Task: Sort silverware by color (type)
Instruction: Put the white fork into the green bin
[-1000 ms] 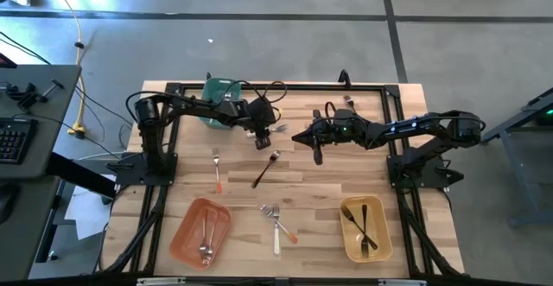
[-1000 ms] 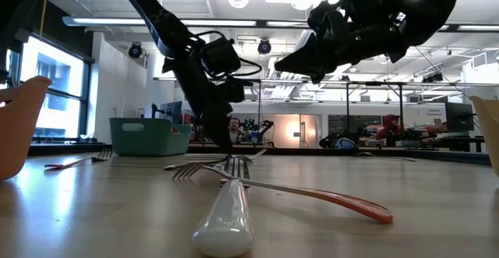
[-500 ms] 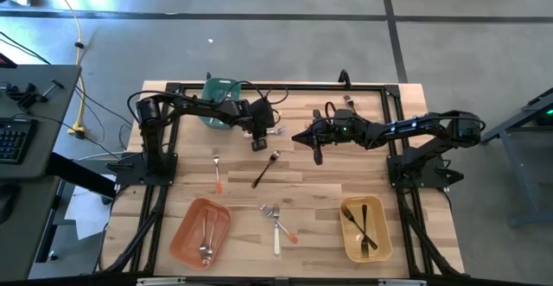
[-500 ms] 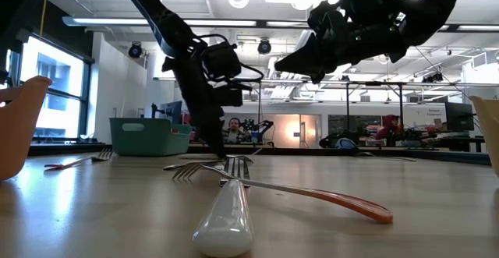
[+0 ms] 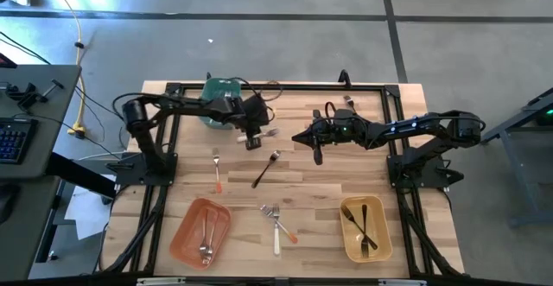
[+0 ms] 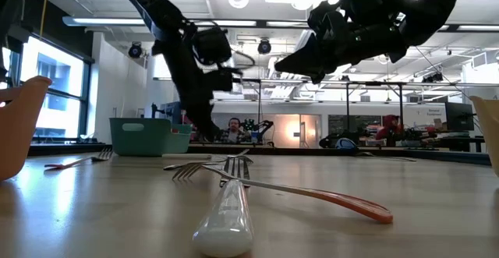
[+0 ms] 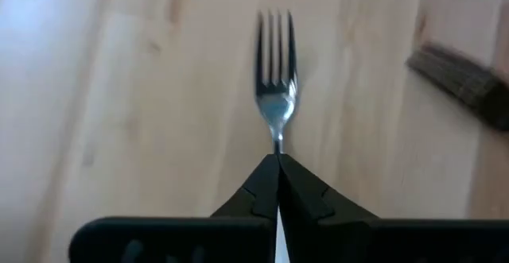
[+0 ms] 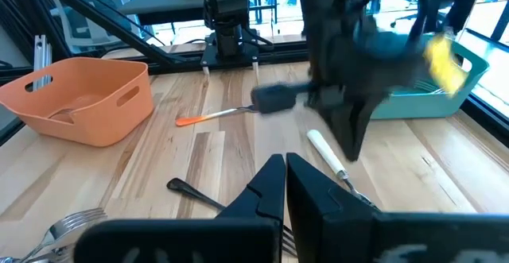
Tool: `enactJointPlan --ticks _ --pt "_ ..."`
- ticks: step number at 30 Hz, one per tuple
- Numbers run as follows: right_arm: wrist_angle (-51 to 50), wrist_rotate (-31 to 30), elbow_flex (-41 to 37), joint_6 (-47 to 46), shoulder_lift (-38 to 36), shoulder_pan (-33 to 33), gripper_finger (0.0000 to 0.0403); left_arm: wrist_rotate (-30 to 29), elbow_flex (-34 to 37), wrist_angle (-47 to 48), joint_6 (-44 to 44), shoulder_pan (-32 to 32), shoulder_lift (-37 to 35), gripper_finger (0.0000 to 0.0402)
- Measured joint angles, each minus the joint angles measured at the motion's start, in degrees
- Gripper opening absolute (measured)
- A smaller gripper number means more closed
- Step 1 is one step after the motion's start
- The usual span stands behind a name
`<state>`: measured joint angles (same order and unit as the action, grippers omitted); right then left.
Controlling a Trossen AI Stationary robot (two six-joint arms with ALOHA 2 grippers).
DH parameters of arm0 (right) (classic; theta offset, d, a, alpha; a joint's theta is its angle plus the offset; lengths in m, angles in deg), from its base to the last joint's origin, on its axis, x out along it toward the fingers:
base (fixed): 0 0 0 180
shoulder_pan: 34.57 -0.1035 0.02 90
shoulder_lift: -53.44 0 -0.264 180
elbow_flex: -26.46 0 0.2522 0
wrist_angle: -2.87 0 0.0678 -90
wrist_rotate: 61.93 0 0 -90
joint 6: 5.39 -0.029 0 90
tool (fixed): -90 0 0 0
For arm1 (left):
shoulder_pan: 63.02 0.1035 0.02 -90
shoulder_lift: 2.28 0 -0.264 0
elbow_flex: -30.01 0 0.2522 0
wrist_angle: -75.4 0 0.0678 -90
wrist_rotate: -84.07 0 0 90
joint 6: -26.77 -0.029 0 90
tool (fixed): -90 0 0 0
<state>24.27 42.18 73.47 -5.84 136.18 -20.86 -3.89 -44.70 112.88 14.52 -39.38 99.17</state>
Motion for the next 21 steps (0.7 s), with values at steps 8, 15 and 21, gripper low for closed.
enactJointPlan --ticks 8,15,21 --pt "0.0 -0.02 0.0 0.0 0.0 0.0 0.0 0.01 -0.2 -0.01 2.63 0.74 -1.51 0.002" --pt "0.0 0.0 0.0 -0.02 0.0 0.0 0.0 0.28 -0.2 -3.01 2.64 0.31 4.11 0.0094" --pt "0.0 0.0 0.0 0.0 0.0 0.0 0.0 0.47 -0.28 -6.47 2.69 0.17 6.82 0.0122"
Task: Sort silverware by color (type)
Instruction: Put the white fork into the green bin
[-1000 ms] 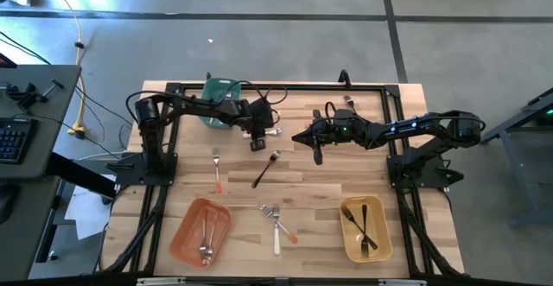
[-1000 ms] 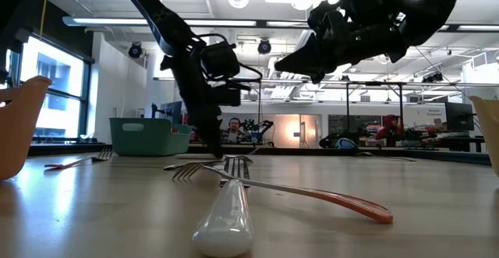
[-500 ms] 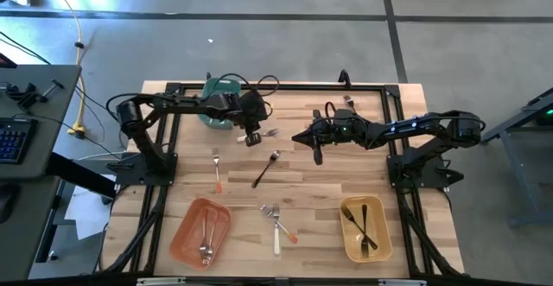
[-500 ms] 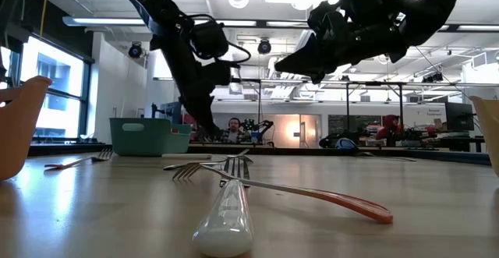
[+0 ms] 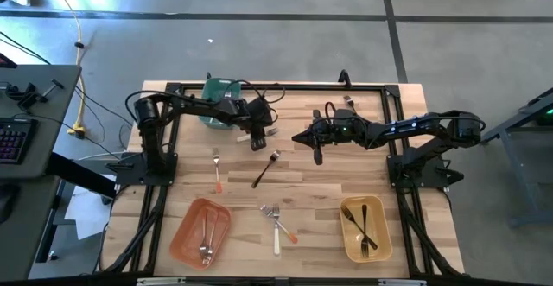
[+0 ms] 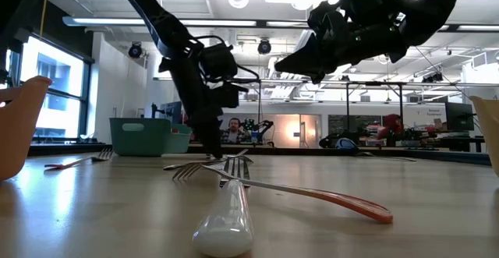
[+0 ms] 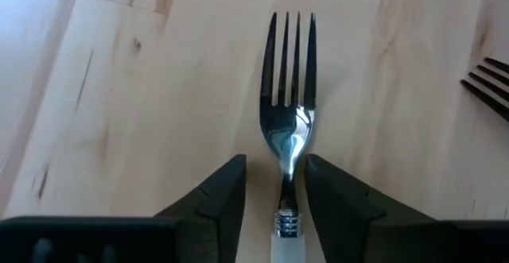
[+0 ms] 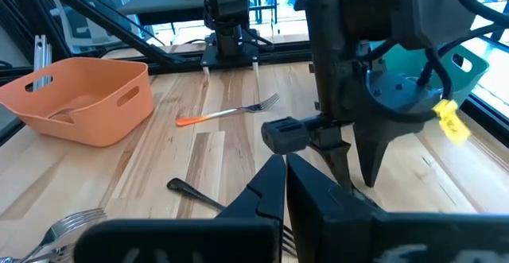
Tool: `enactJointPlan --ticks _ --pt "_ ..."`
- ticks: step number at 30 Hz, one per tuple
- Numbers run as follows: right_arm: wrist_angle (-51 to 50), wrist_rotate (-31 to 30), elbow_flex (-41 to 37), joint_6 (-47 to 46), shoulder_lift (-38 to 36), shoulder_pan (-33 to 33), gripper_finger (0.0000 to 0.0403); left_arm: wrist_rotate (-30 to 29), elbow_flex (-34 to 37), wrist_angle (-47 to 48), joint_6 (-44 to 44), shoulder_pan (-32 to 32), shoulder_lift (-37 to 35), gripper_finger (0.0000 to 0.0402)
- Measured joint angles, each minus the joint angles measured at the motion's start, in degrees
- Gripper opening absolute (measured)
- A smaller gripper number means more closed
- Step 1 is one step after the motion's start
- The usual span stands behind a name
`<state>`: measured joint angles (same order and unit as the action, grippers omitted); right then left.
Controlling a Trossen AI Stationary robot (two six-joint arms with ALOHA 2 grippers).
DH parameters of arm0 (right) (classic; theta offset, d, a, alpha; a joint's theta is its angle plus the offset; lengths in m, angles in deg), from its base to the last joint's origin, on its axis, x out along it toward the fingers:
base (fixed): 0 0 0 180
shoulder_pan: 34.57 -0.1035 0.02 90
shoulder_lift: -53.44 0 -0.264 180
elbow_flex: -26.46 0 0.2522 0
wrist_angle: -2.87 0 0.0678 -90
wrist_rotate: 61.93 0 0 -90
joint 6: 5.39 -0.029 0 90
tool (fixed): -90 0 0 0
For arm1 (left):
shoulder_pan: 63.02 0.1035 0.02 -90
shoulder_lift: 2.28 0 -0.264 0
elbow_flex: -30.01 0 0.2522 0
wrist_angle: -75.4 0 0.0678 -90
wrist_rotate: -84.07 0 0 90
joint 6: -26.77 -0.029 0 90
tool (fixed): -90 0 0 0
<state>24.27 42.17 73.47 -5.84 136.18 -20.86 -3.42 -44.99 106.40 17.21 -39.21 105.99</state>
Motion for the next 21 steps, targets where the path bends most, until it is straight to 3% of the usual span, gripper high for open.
enactJointPlan --ticks 4,13,21 --pt "-0.1 -0.02 0.0 0.0 0.0 0.0 0.0 0.12 -0.25 0.49 -0.13 -0.07 0.66 0.0106" --pt "-0.16 -0.02 0.0 0.0 0.0 0.0 0.0 -1.91 -0.39 3.84 -5.59 -1.62 1.25 0.001" --pt "-0.17 -0.02 0.0 0.0 0.0 0.0 0.0 -2.28 -3.88 7.5 -5.07 -1.92 1.59 0.0003"
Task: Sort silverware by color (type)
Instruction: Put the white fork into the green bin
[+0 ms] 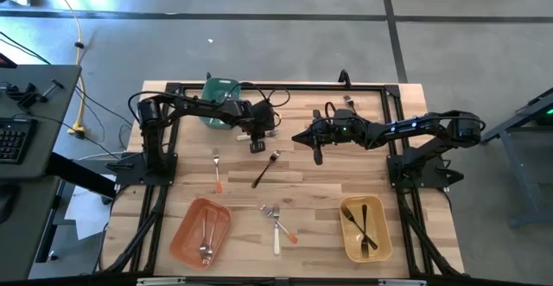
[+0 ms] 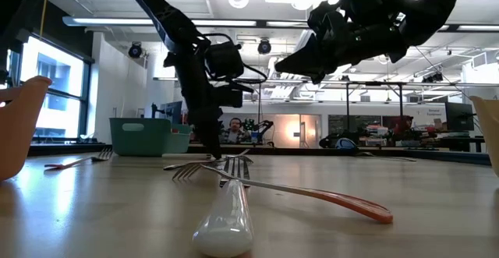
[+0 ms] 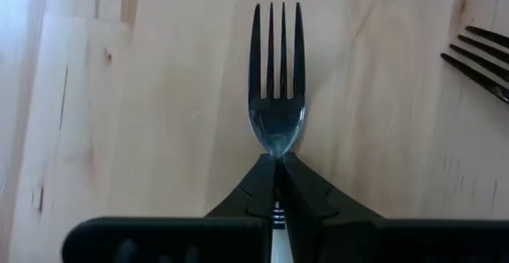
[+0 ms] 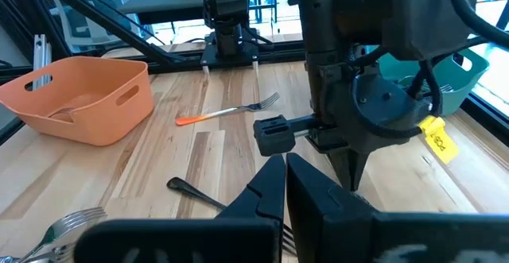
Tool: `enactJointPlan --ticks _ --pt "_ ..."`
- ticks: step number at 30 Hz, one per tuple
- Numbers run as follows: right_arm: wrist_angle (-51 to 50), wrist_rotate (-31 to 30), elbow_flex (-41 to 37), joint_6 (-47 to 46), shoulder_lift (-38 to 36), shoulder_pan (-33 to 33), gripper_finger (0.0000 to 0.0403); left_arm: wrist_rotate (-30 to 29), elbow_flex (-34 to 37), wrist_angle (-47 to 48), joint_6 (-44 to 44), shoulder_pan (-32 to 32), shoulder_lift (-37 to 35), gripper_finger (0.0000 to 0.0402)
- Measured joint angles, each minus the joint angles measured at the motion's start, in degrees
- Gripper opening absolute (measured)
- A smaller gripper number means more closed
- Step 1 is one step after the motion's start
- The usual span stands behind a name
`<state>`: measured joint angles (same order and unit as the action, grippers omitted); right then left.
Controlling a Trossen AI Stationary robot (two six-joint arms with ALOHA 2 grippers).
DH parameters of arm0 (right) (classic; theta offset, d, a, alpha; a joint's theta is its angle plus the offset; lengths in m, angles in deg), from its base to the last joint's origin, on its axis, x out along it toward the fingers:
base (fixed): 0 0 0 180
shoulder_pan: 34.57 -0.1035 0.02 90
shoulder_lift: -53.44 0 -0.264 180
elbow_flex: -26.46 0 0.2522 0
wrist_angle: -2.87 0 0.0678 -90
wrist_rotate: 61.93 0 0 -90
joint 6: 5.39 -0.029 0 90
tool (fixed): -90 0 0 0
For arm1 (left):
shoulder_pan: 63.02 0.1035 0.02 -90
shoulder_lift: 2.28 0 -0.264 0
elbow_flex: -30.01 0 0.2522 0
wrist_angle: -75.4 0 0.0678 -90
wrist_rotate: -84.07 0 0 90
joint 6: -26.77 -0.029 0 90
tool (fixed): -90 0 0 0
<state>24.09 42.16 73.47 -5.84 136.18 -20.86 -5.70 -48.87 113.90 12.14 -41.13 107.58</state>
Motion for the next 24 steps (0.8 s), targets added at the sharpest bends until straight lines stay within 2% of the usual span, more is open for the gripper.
enactJointPlan --ticks 13,18,24 --pt "-0.02 0.01 0.0 0.02 0.0 0.0 0.0 0.11 -12.71 10.94 3.45 1.77 -0.49 0.0003" --pt "-0.55 0.01 0.01 0.0 0.0 0.0 0.0 -2.26 -14.1 15.07 5.16 5.48 -4.3 0.0003" --pt "-1.31 0.02 0.02 0.41 0.0 0.0 0.0 -2.24 -12.77 17.1 6.13 10.33 -10.69 0.0002"
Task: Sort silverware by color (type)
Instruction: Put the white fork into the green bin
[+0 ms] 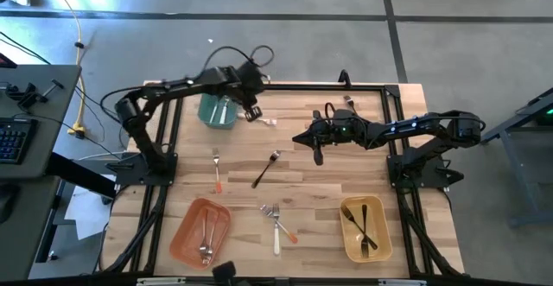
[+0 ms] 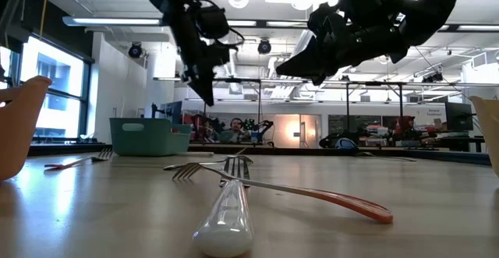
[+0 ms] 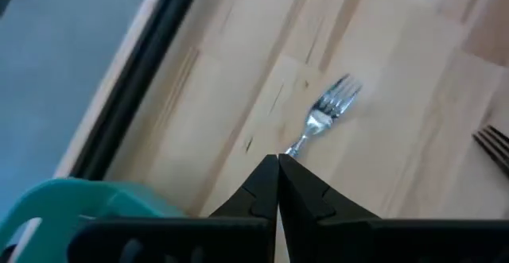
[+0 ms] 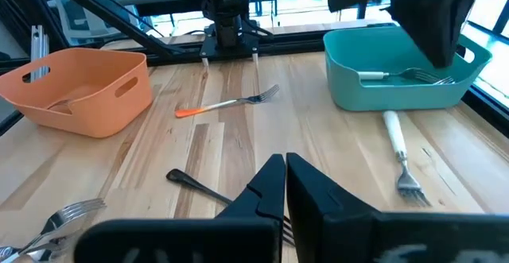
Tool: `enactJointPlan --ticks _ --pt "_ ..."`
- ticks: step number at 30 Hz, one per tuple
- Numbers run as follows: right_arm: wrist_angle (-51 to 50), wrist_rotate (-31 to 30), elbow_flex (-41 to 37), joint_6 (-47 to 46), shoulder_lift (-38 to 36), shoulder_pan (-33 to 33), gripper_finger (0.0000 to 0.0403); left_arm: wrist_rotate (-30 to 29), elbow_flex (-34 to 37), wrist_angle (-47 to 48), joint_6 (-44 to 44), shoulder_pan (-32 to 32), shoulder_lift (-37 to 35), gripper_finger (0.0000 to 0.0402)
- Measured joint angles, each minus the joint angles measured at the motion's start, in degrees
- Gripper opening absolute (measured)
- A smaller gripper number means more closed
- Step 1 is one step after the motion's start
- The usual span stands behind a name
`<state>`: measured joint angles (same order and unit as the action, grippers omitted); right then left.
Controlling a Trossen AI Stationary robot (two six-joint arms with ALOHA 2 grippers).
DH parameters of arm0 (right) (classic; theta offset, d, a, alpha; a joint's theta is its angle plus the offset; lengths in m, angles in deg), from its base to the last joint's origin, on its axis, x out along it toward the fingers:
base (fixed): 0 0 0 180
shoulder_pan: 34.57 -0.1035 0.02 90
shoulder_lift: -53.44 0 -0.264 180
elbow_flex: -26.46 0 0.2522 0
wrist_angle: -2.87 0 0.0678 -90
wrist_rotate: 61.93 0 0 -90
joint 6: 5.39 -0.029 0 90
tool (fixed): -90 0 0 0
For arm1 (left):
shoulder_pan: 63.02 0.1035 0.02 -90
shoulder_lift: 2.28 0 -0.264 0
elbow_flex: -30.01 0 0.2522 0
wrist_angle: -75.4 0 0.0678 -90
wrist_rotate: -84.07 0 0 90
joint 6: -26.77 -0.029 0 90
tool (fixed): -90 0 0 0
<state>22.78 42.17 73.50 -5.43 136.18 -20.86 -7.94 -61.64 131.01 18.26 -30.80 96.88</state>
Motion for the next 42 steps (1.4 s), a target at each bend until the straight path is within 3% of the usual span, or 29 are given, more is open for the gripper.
enactJointPlan --ticks 5,16,23,33,42 --pt "0.38 0.01 0.0 0.03 0.0 0.0 0.0 6.42 0.31 2.06 -5.02 -0.51 -1.04 0.0002" --pt "0.42 0.01 0.0 0.01 0.0 0.0 0.0 4.4 0.28 1.08 -21.24 -2.65 8.63 0.008" --pt "0.02 0.01 0.0 0.16 0.0 0.0 0.0 2.25 0.26 -4.81 -26.52 -2.64 13.7 0.0114" --pt "0.02 0.01 0.0 0.27 0.0 0.0 0.0 0.16 -1.3 -5.78 -28.3 -2.22 18.01 0.0101" --pt "0.02 -0.02 0.0 0.27 0.0 0.0 0.0 0.05 -2.58 -2.95 -30.62 -2.42 20.97 0.0049"
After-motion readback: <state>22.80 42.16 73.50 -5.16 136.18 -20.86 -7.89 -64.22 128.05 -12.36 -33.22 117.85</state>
